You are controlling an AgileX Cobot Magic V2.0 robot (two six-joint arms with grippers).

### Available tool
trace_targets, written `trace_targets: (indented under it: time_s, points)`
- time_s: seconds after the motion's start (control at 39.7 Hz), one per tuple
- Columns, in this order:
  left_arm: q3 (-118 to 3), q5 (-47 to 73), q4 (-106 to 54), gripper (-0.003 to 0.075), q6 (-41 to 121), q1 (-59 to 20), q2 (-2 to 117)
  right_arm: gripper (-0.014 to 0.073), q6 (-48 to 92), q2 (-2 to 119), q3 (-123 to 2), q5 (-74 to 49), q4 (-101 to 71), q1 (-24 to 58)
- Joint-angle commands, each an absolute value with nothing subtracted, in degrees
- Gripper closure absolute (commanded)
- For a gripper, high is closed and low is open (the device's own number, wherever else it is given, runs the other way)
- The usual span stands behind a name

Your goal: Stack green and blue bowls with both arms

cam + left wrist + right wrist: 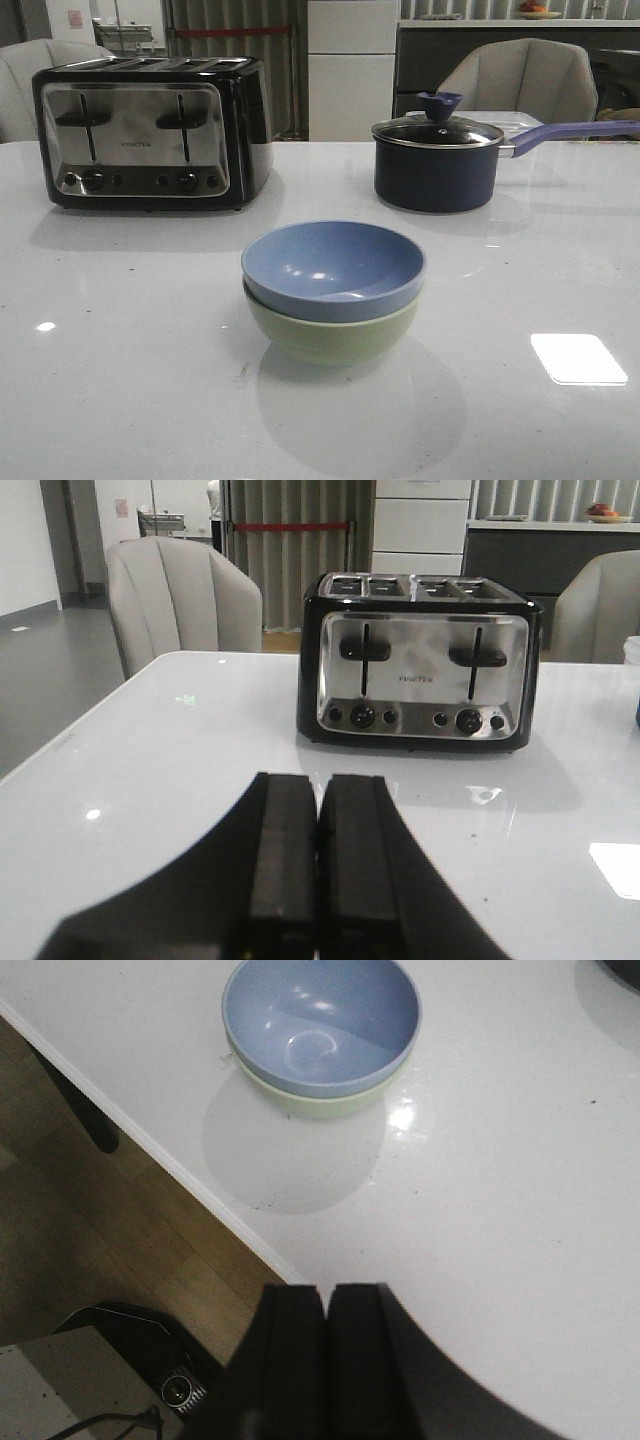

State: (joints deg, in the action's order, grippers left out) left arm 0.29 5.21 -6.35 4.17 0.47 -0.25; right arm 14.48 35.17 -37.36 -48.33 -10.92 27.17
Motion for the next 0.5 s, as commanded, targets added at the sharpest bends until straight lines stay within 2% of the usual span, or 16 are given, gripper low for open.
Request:
trace_targets:
  time_s: [0.0,0.48]
  points:
    - [0.73,-2.21,-6.85,0.0621,3.78,0.72,-1.45,0.0566,14.75,35.36,-39.00,-44.94,-11.70,27.03]
    - [0.61,-5.33,-4.36,0.0621,4.71,-0.22,-1.45,0.0566,14.75,35.36,-39.00,-45.78,-11.70,27.03]
